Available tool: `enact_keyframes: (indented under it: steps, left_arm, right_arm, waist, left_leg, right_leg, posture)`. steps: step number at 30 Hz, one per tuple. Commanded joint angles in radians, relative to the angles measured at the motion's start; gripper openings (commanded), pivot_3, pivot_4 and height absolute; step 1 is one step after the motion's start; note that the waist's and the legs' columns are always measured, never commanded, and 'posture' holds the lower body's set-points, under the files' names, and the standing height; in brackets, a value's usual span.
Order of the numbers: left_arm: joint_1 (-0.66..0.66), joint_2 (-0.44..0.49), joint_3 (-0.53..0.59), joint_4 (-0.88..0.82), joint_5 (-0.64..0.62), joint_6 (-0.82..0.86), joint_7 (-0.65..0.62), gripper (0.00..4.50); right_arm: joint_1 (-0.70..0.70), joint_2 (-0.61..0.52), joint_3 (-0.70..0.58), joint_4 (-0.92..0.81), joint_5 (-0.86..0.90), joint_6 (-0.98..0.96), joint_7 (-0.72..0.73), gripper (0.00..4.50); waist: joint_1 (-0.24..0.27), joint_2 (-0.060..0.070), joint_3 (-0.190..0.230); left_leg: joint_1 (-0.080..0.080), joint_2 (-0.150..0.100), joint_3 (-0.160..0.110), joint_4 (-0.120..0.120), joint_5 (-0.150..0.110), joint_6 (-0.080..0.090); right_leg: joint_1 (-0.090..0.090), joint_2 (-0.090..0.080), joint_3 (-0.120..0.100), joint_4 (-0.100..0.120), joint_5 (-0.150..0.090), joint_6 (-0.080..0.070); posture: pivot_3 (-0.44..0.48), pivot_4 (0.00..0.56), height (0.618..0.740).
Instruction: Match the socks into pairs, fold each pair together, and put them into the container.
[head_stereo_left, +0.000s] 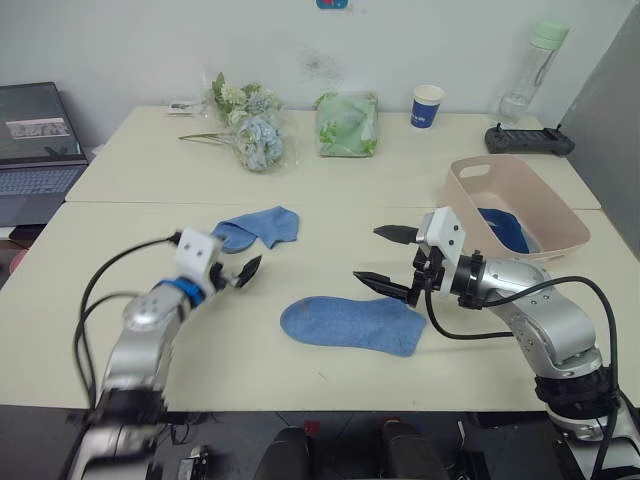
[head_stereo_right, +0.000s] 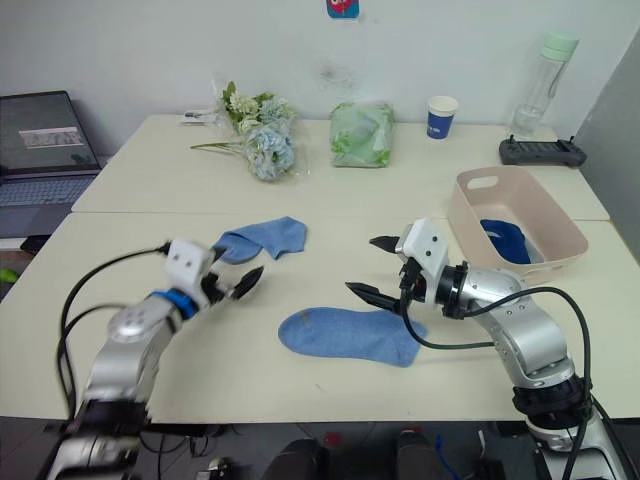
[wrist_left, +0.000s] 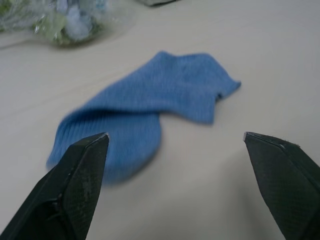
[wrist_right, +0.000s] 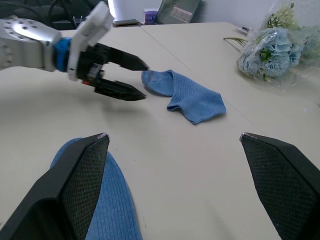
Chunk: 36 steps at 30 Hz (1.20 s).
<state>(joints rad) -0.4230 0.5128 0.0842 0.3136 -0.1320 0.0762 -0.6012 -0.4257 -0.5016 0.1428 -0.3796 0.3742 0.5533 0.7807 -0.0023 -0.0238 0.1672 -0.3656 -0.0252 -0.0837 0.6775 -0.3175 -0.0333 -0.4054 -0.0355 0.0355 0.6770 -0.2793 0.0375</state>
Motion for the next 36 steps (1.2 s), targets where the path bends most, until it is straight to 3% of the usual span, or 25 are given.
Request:
enact_keyframes:
  steps: [1,2,5,11,17,28,32,36]
  left_arm:
    - [-0.104,0.01,-0.059,0.216,0.083,-0.102,-0.016,4.49]
    - [-0.143,0.007,-0.075,0.283,0.099,-0.109,-0.022,4.49]
    - [-0.218,0.007,-0.108,0.404,0.141,-0.142,-0.02,3.91]
    - [-0.239,0.009,-0.084,0.442,0.111,-0.15,-0.048,2.05]
    - [-0.239,0.001,-0.056,0.357,0.059,-0.113,-0.083,0.09]
    - [-0.147,-0.004,-0.066,-0.087,-0.03,0.154,-0.123,0.01]
    - [-0.146,-0.052,-0.075,-0.237,-0.116,0.309,-0.131,0.01]
    - [-0.128,-0.145,-0.117,-0.38,-0.164,0.47,-0.061,0.01]
  right_arm:
    - [-0.013,0.0,-0.012,-0.024,-0.007,-0.011,-0.018,4.5]
    - [-0.008,-0.001,-0.011,-0.028,-0.011,-0.012,-0.024,4.5]
    - [0.007,-0.007,-0.013,-0.042,-0.016,-0.009,-0.034,4.5]
    - [0.03,-0.015,-0.03,-0.065,-0.013,0.003,-0.052,4.5]
    - [0.031,-0.012,-0.029,-0.063,-0.011,0.0,-0.063,4.5]
    - [0.024,-0.027,-0.048,-0.036,-0.014,-0.018,-0.061,4.5]
    - [0.022,-0.033,-0.057,-0.029,-0.011,-0.021,-0.058,4.5]
    - [0.013,-0.05,-0.072,-0.015,-0.016,-0.023,-0.052,4.5]
  waist:
    - [-0.013,0.0,0.0]
    - [-0.019,0.0,0.0]
    - [-0.025,0.0,0.0]
    - [-0.028,0.0,0.0]
    - [-0.027,0.0,0.0]
    - [-0.025,0.0,0.0]
    - [-0.024,0.0,0.0]
    - [-0.022,0.0,0.0]
  left_leg:
    - [0.0,0.0,0.002,0.0,0.001,-0.001]
    - [0.0,0.0,0.003,0.0,0.001,-0.002]
    - [0.0,0.0,0.003,-0.001,0.0,-0.001]
    - [0.0,0.0,0.002,0.0,0.0,0.001]
    - [0.0,0.0,0.002,0.0,0.0,0.001]
    - [-0.001,0.001,0.001,0.0,0.0,0.0]
    - [-0.001,0.001,0.001,0.0,0.0,0.0]
    - [-0.001,0.0,0.001,0.001,0.0,0.0]
  right_leg:
    - [-0.001,0.0,0.003,0.0,0.0,0.0]
    - [-0.002,0.0,0.003,-0.001,0.0,0.0]
    - [-0.002,0.0,0.003,0.0,0.0,0.0]
    - [-0.002,0.0,0.002,0.002,0.0,0.0]
    - [-0.003,0.0,0.002,0.002,0.0,0.0]
    - [-0.003,0.0,0.003,0.002,0.0,0.0]
    - [-0.003,0.0,0.003,0.002,0.0,0.0]
    - [-0.001,0.0,0.003,0.001,0.0,0.0]
  posture:
    - [0.0,0.15,0.74]
    - [0.0,0.15,0.74]
    - [0.0,0.15,0.74]
    - [0.0,0.15,0.74]
    - [0.0,0.15,0.74]
    - [0.0,0.15,0.74]
    - [0.0,0.15,0.74]
    - [0.0,0.15,0.74]
